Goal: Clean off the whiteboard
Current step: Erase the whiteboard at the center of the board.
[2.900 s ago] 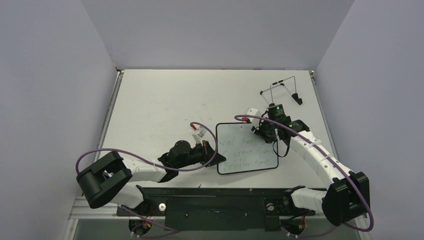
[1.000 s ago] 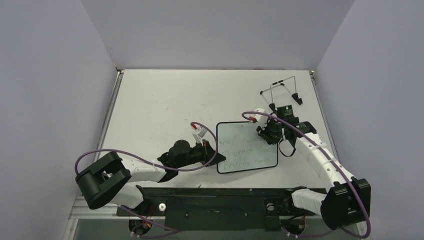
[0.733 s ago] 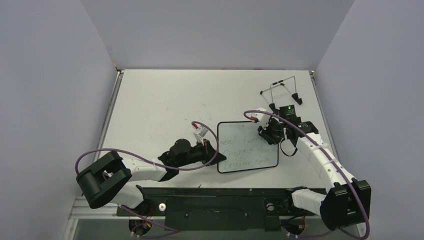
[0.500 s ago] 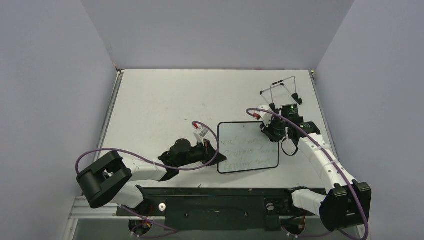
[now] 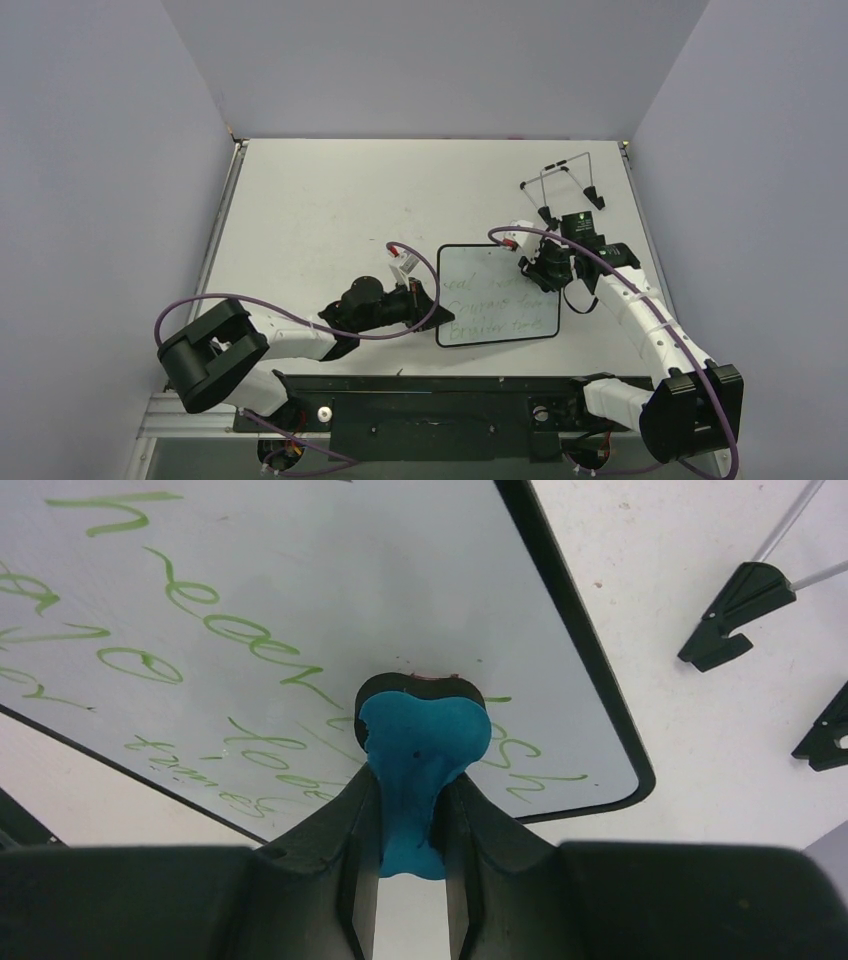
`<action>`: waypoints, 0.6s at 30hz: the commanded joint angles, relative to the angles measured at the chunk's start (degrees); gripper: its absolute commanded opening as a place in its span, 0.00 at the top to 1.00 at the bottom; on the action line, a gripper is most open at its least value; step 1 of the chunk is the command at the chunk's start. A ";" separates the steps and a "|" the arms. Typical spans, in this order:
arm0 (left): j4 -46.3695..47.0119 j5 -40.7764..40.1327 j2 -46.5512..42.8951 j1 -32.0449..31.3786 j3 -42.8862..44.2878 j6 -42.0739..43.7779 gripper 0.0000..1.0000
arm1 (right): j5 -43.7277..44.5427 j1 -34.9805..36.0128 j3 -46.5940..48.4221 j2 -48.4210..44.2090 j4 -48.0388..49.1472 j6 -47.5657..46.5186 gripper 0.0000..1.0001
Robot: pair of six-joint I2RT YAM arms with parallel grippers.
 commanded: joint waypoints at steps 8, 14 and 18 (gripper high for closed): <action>3.25 2.35 1.91 0.08 1.50 0.88 1.00 | 4.36 -0.69 -0.95 -2.50 6.97 3.48 1.00; 3.34 2.52 1.81 0.11 1.40 0.39 1.00 | -4.52 2.68 1.45 -1.74 -3.32 -5.22 1.00; 4.45 1.55 1.08 0.07 -0.11 -0.91 1.00 | 10.60 1.29 -1.19 -2.63 10.21 7.47 1.00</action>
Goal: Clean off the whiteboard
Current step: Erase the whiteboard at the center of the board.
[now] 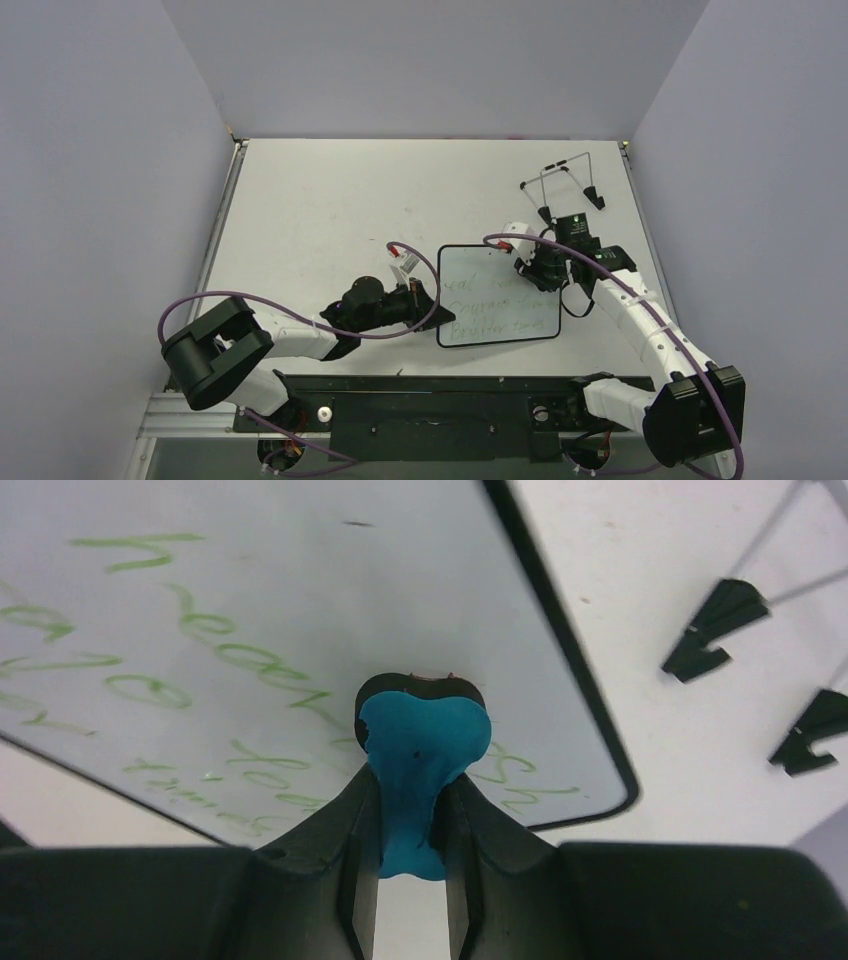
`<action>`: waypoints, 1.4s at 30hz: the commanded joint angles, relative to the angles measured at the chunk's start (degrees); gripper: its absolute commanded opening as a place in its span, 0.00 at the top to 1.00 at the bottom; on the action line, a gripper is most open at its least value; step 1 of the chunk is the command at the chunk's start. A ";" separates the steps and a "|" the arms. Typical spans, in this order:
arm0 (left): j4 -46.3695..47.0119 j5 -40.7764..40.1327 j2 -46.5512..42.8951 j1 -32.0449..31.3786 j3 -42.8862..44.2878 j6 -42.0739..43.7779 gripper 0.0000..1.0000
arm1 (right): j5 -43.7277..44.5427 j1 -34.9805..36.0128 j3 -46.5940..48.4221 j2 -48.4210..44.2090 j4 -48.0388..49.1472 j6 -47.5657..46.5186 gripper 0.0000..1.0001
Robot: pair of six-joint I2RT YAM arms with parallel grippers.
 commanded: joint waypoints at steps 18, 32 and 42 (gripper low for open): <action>4.43 -0.27 -1.51 -0.09 -2.89 -1.13 1.00 | 15.21 -1.53 0.26 1.78 12.38 10.94 1.00; 3.59 -0.11 -1.89 -0.04 -2.23 -0.03 1.00 | -2.15 2.37 3.77 4.59 -6.73 -5.66 1.00; 2.55 0.19 -1.93 0.02 -1.16 0.50 1.00 | 19.68 -2.02 2.03 5.08 8.18 9.21 1.00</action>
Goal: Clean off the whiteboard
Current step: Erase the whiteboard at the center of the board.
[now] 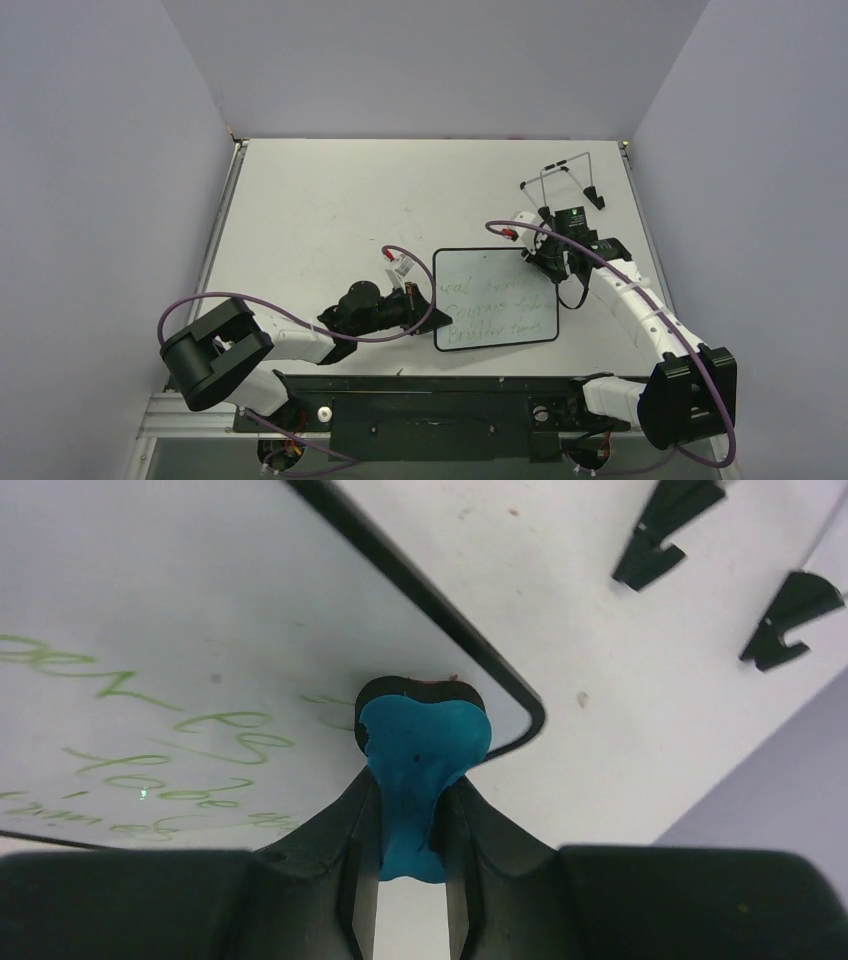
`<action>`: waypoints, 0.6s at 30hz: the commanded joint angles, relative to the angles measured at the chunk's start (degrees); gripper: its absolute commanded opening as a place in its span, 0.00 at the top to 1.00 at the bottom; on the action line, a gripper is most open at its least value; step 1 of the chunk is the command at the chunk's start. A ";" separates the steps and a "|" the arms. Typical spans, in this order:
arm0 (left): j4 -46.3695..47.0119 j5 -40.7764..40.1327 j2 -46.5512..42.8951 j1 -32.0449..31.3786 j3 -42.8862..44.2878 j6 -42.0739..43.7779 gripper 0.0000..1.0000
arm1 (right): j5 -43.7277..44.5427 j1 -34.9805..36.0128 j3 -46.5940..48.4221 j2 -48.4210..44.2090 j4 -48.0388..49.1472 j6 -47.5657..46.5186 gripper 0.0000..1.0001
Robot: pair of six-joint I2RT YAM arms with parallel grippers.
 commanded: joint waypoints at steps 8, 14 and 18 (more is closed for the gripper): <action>-2.11 0.54 -3.61 0.05 2.09 5.35 1.00 | -12.85 1.61 2.29 1.00 -9.80 -10.58 1.00; -1.92 0.33 -3.65 0.05 1.92 5.49 1.00 | -0.81 -0.03 0.16 -0.47 3.64 0.28 1.00; -1.79 0.42 -3.51 0.05 1.88 5.38 1.00 | 3.00 -3.00 -0.17 -0.69 5.95 4.69 1.00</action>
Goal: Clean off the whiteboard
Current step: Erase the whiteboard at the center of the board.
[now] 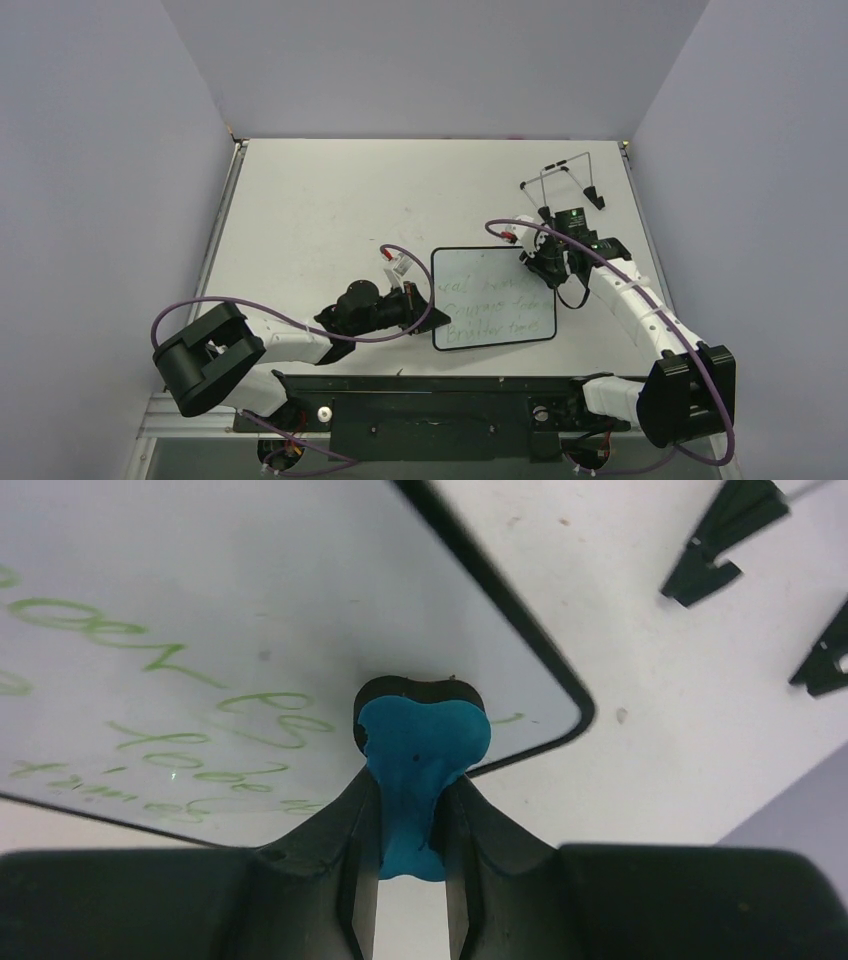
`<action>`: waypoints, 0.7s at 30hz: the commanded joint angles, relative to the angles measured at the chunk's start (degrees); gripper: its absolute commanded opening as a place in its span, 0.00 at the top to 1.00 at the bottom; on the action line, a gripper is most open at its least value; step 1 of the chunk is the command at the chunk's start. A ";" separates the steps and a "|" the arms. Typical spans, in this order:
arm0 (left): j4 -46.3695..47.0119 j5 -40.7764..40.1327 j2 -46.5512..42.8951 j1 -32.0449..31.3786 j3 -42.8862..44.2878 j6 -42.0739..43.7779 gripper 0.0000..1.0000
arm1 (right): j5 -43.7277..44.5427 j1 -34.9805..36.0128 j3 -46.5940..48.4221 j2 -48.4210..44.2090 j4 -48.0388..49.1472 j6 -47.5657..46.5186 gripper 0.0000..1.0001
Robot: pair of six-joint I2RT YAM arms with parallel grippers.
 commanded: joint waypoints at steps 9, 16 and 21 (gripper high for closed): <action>-0.69 1.49 -1.79 -0.09 2.41 5.38 1.00 | -10.82 0.63 1.69 -0.91 -4.68 -6.71 1.00; 0.42 1.49 -0.69 -0.22 2.84 5.40 1.00 | 6.09 -0.81 -0.26 -1.86 9.51 7.73 1.00; 1.70 1.44 0.06 -0.18 2.72 5.01 1.00 | 6.83 -2.05 0.65 -0.97 6.47 5.53 1.00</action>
